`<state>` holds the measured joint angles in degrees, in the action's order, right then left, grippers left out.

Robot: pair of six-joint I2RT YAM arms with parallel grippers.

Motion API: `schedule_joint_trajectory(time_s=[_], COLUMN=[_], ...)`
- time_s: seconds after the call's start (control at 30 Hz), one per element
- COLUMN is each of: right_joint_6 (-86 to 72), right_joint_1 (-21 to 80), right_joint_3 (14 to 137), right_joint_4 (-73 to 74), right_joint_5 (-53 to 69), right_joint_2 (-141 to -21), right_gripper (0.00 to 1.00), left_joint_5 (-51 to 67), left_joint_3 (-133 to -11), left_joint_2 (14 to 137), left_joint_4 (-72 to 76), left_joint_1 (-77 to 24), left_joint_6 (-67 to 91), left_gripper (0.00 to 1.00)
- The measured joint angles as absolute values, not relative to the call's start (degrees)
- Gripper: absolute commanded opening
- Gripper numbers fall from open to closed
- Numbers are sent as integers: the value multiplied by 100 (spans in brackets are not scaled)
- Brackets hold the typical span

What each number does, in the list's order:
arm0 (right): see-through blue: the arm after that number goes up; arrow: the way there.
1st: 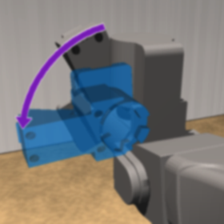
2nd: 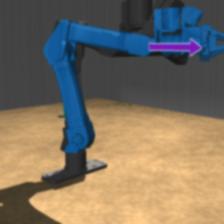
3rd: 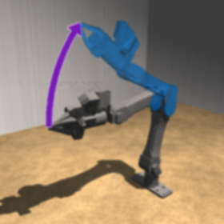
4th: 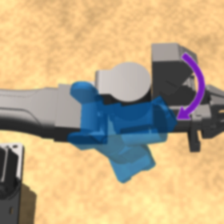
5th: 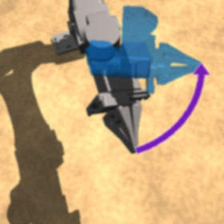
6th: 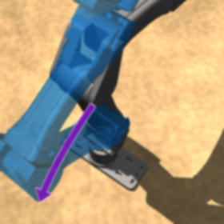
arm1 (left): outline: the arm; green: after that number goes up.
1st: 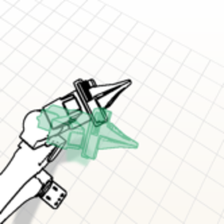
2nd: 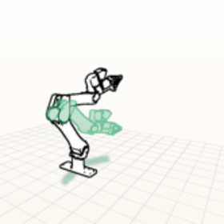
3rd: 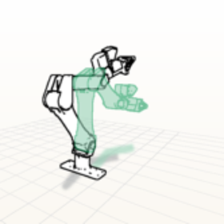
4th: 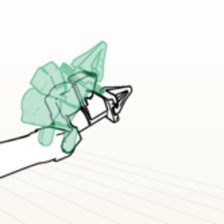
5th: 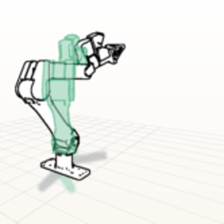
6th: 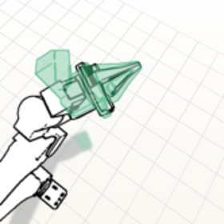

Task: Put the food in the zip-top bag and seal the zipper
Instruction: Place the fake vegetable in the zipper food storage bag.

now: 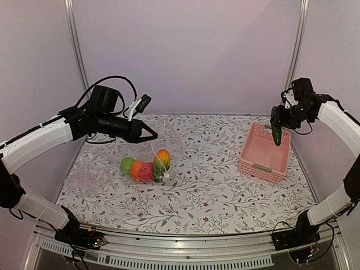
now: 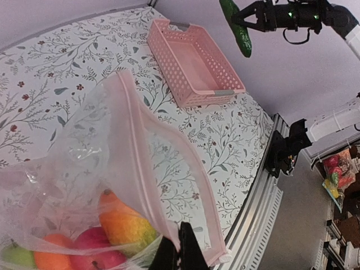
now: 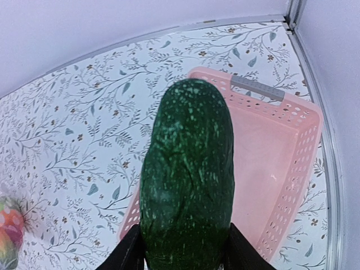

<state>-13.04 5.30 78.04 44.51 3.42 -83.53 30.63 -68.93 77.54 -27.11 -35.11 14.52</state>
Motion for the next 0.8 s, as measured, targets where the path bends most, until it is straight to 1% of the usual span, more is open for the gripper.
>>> schedule_joint_trajectory(time_s=[0.07, 0.17, 0.33, 0.57, 0.8], right_joint_6=[-1310, -1358, -1612, -2003, -2255], right_joint_1=[687, 1184, 2418, 3911, 4556], right_joint_3=[7804, 7808, 7870, 8399, 8630], right_joint_4=[4523, 4613, 4652, 4646, 4617], right_joint_5=[541, 847, 1306, 1695, 1986], right_joint_2=[-8066, -7747, -7544, -7695, -8331], right_gripper=[44, 45, 45, 46, 46], left_joint_5=[3092, 3129, 3192, 3236, 3236], left_joint_3=[-6893, -6893, -6893, -6893, -6893], left_joint_2=[7754, 7754, 7811, 7944, 7955], left_joint_4=[-2716, -2724, -2729, -2733, -2779], left_joint_1=[-3564, -3653, -3811, -3948, -3975], left_joint_6=[1426, 1369, 1304, 1238, 1197], left_gripper=[0, 0, 0, 0, 0])
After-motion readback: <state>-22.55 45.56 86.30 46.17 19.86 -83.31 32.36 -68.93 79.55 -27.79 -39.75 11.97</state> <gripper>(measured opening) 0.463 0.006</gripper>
